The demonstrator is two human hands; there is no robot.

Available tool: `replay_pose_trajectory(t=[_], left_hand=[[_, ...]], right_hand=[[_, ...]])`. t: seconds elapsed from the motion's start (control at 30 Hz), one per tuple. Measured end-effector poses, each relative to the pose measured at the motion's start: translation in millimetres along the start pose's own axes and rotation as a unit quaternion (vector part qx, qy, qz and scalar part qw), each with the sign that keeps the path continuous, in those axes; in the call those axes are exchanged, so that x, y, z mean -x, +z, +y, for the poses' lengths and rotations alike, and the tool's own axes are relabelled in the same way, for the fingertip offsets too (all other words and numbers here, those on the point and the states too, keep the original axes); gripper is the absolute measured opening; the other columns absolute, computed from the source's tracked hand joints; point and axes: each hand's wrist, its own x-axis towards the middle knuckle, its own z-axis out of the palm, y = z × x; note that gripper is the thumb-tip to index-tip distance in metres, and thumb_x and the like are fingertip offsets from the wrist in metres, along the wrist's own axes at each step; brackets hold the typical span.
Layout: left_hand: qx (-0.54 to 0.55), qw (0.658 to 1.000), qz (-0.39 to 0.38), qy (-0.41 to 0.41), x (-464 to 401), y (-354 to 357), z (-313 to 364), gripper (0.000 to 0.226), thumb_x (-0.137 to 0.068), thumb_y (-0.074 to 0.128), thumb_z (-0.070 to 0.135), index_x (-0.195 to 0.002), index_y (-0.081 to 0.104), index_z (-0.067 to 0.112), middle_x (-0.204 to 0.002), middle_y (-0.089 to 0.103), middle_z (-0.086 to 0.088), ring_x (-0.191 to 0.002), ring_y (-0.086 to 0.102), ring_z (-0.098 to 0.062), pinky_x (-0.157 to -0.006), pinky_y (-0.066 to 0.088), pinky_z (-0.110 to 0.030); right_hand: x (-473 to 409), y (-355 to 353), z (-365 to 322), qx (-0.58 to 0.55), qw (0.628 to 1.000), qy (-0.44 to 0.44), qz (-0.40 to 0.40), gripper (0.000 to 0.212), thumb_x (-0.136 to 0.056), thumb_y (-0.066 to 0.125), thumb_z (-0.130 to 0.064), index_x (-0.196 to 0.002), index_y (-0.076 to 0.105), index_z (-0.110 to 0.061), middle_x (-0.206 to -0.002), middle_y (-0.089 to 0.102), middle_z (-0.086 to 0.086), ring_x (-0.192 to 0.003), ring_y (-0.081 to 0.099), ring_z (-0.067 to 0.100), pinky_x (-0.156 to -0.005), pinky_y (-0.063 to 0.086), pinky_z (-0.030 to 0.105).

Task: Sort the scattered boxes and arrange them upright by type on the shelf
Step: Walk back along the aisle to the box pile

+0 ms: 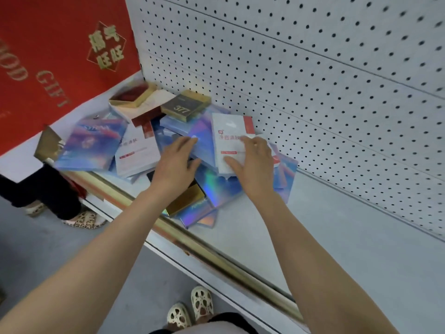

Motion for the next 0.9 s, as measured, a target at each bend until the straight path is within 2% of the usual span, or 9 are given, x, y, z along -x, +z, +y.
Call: replay_pose_trajectory(t=[0.07, 0.17, 0.33, 0.5, 0.57, 0.63, 0.7, 0.77, 0.9], left_hand=[[-0.018, 1.0, 0.001, 0.008, -6.2, 4.8, -1.0, 0.047, -0.095, 0.057, 0.026, -0.14, 0.049, 0.013, -0.147, 0.041, -0.007, -0.129, 0.042, -0.033, -0.109, 0.036, -0.043], [-0.006, 0.999, 0.038, -0.006, -10.7, 5.9, -1.1, 0.04, -0.093, 0.06, 0.027, -0.129, 0.058, 0.008, -0.137, 0.048, -0.01, -0.121, 0.047, -0.032, -0.106, 0.036, -0.041], [0.041, 0.996, 0.014, -0.076, -24.6, 3.2, 2.7, 0.056, -0.09, 0.064, 0.039, -0.135, 0.046, 0.011, -0.137, 0.047, -0.013, -0.121, 0.05, -0.032, -0.098, 0.04, -0.038], [0.032, 0.995, -0.029, -0.093, -38.2, -5.6, 9.8, 0.051, -0.09, 0.061, 0.046, -0.122, 0.056, 0.006, -0.123, 0.062, -0.017, -0.114, 0.056, -0.035, -0.085, 0.041, -0.036], [0.095, 0.987, -0.061, -0.114, -40.9, -11.8, 9.5, 0.043, -0.092, 0.059, 0.04, -0.12, 0.059, 0.007, -0.123, 0.063, -0.015, -0.111, 0.058, -0.034, -0.087, 0.046, -0.036], [0.272, 0.94, -0.094, -0.184, -39.1, -16.2, 12.9, 0.034, -0.095, 0.06, 0.027, -0.121, 0.054, 0.007, -0.125, 0.06, -0.013, -0.105, 0.06, -0.028, -0.085, 0.054, -0.043], [0.398, 0.879, -0.118, -0.234, -29.8, -20.6, 17.6, 0.027, -0.096, 0.057, 0.013, -0.12, 0.047, 0.005, -0.121, 0.057, -0.01, -0.097, 0.059, -0.023, -0.071, 0.057, -0.038], [0.445, 0.852, -0.14, -0.238, -18.3, -22.3, 14.4, 0.031, -0.096, 0.056, 0.008, -0.125, 0.044, 0.001, -0.12, 0.057, -0.012, -0.092, 0.06, -0.022, -0.059, 0.06, -0.03], [0.496, 0.826, -0.182, -0.197, 9.1, -22.9, -1.6, 0.041, -0.095, 0.053, 0.002, -0.134, 0.043, 0.006, -0.124, 0.058, -0.011, -0.092, 0.064, -0.019, -0.059, 0.06, -0.026]], right_hand=[[-15.9, -5.4, 5.3, -0.031, 0.991, 0.12, -0.059, 0.099, -0.073, 0.075, -0.062, -0.151, 0.028, -0.023, -0.134, 0.045, 0.014, -0.122, 0.047, 0.031, -0.1, 0.041, 0.044], [-29.9, -15.1, 14.5, -0.102, 0.973, 0.19, -0.087, 0.113, -0.059, 0.081, -0.065, -0.148, 0.03, -0.017, -0.131, 0.05, 0.012, -0.121, 0.052, 0.031, -0.096, 0.046, 0.04], [-13.7, -34.6, 47.4, -0.19, 0.934, 0.302, -0.028, 0.063, -0.078, 0.08, -0.043, -0.126, 0.058, -0.009, -0.122, 0.066, 0.003, -0.11, 0.063, 0.021, -0.084, 0.045, 0.027], [24.9, -51.5, 57.1, -0.299, 0.89, 0.343, 0.038, 0.04, -0.082, 0.077, -0.028, -0.116, 0.06, -0.015, -0.11, 0.069, 0.002, -0.098, 0.068, 0.021, -0.089, 0.055, 0.038], [38.4, -56.0, 52.0, -0.345, 0.868, 0.353, 0.055, 0.032, -0.084, 0.076, -0.025, -0.11, 0.057, -0.019, -0.109, 0.07, 0.007, -0.096, 0.069, 0.025, -0.087, 0.057, 0.043], [51.2, -61.1, 42.4, -0.378, 0.849, 0.362, 0.067, 0.027, -0.087, 0.072, -0.02, -0.11, 0.057, -0.017, -0.107, 0.071, 0.014, -0.087, 0.069, 0.027, -0.081, 0.056, 0.043], [65.2, -66.6, 32.4, -0.402, 0.837, 0.363, 0.083, 0.025, -0.091, 0.068, -0.016, -0.113, 0.056, -0.014, -0.101, 0.071, 0.015, -0.08, 0.067, 0.024, -0.074, 0.054, 0.038], [80.8, -72.6, 22.3, -0.416, 0.829, 0.358, 0.107, 0.027, -0.092, 0.066, -0.014, -0.117, 0.056, -0.013, -0.098, 0.071, 0.012, -0.078, 0.067, 0.022, -0.067, 0.054, 0.03], [120.4, -84.5, 6.5, -0.433, 0.809, 0.366, 0.156, 0.028, -0.094, 0.065, -0.016, -0.12, 0.056, -0.015, -0.098, 0.072, 0.009, -0.079, 0.069, 0.02, -0.064, 0.054, 0.029]])
